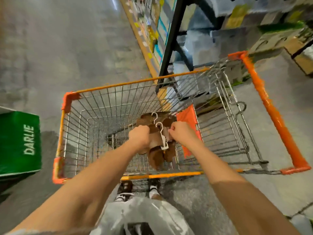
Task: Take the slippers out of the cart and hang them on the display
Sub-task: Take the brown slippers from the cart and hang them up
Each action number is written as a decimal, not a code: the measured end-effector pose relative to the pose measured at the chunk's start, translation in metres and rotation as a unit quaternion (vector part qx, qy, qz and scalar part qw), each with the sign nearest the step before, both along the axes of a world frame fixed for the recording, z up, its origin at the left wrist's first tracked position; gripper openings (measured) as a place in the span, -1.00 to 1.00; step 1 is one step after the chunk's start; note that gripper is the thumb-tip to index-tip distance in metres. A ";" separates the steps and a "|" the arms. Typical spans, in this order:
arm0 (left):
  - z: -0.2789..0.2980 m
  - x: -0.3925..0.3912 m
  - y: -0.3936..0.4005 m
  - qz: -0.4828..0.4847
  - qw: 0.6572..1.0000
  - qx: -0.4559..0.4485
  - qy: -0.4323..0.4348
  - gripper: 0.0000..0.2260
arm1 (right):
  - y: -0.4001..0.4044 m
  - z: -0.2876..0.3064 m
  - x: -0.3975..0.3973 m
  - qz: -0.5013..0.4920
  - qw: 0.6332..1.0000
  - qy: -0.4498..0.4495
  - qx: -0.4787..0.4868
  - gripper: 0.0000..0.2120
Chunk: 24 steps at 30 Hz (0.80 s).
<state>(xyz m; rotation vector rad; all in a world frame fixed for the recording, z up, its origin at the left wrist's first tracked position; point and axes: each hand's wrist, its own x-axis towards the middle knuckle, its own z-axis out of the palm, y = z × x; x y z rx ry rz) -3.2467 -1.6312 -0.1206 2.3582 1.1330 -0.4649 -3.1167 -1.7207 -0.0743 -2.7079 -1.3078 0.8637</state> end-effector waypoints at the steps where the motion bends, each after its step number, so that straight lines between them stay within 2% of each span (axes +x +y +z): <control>1: -0.005 0.002 0.003 0.012 1.000 -0.002 0.008 -0.79 | 0.004 -0.006 0.007 0.005 1.000 0.002 0.002 -0.80; 8: -0.042 0.030 0.002 0.066 0.994 -0.062 0.060 -0.83 | 0.023 -0.065 0.042 0.029 0.998 0.035 -0.046 -0.80; 12: -0.057 0.057 -0.009 0.082 0.990 -0.101 0.046 -0.79 | 0.021 -0.091 0.049 0.027 0.996 0.060 -0.061 -0.78; 18: -0.083 0.088 -0.029 0.047 0.991 -0.110 0.055 -0.80 | 0.014 -0.128 0.064 0.042 0.992 0.076 -0.092 -0.79; 24: -0.115 0.097 -0.012 0.059 0.990 -0.120 0.046 -0.77 | 0.047 -0.163 0.082 0.047 0.994 0.058 -0.081 -0.77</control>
